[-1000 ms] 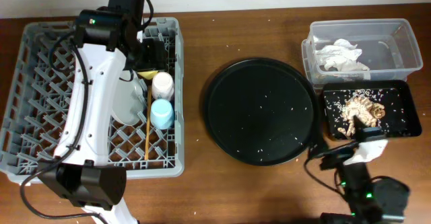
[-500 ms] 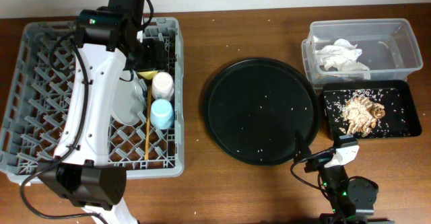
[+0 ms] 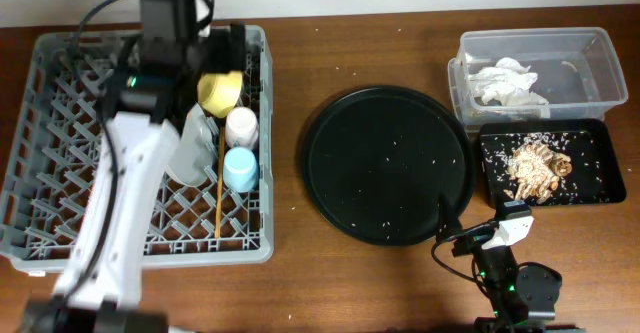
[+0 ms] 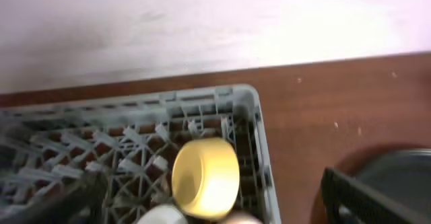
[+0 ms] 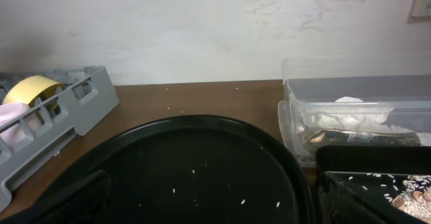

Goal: Sort waste into correct bins and load items into the dishwasher rack

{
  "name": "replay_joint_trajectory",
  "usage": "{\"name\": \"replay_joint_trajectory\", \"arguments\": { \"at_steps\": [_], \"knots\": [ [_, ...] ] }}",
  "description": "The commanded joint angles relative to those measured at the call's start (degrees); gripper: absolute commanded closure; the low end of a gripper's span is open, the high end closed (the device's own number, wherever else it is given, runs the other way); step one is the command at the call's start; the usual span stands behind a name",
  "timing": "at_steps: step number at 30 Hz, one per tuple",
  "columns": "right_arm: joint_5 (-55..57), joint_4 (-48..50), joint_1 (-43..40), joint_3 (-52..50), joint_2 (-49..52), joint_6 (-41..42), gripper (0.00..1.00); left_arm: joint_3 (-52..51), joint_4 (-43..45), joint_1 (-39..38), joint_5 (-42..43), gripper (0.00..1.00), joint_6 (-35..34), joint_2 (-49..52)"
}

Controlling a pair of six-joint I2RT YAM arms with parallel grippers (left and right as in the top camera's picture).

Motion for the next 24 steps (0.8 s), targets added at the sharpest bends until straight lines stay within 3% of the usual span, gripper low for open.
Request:
{"name": "replay_joint_trajectory", "arguments": {
  "at_steps": [1, 6, 9, 12, 14, 17, 24],
  "knots": [
    [0.5, -0.3, 0.3, -0.3, -0.4, 0.3, 0.02, -24.4, 10.7, 5.0, 2.8, 0.01, 5.2, -20.2],
    [0.5, -0.3, 0.3, -0.3, -0.4, 0.3, 0.02, -74.0, 36.2, 12.1, 4.8, 0.01, 5.7, -56.8],
    [0.5, -0.3, 0.3, -0.3, -0.4, 0.3, 0.02, -92.4, 43.1, 12.2, 4.9, 0.01, 9.5, -75.2],
    [0.5, -0.3, 0.3, -0.3, -0.4, 0.3, 0.02, -98.7, 42.4, 12.2, 4.1, 0.01, 9.7, -83.1],
    [0.5, -0.3, 0.3, -0.3, -0.4, 0.3, 0.02, -99.3, 35.2, 12.2, 3.4, 0.01, 10.6, -89.2],
    [0.5, -0.3, 0.3, -0.3, -0.4, 0.3, 0.02, -99.3, 35.4, 12.2, 3.9, 0.01, 11.6, -95.5],
    [0.5, -0.3, 0.3, -0.3, -0.4, 0.3, 0.02, -99.3, 35.3, 12.2, 3.8, 0.01, 11.6, -95.2]
  ]
}}
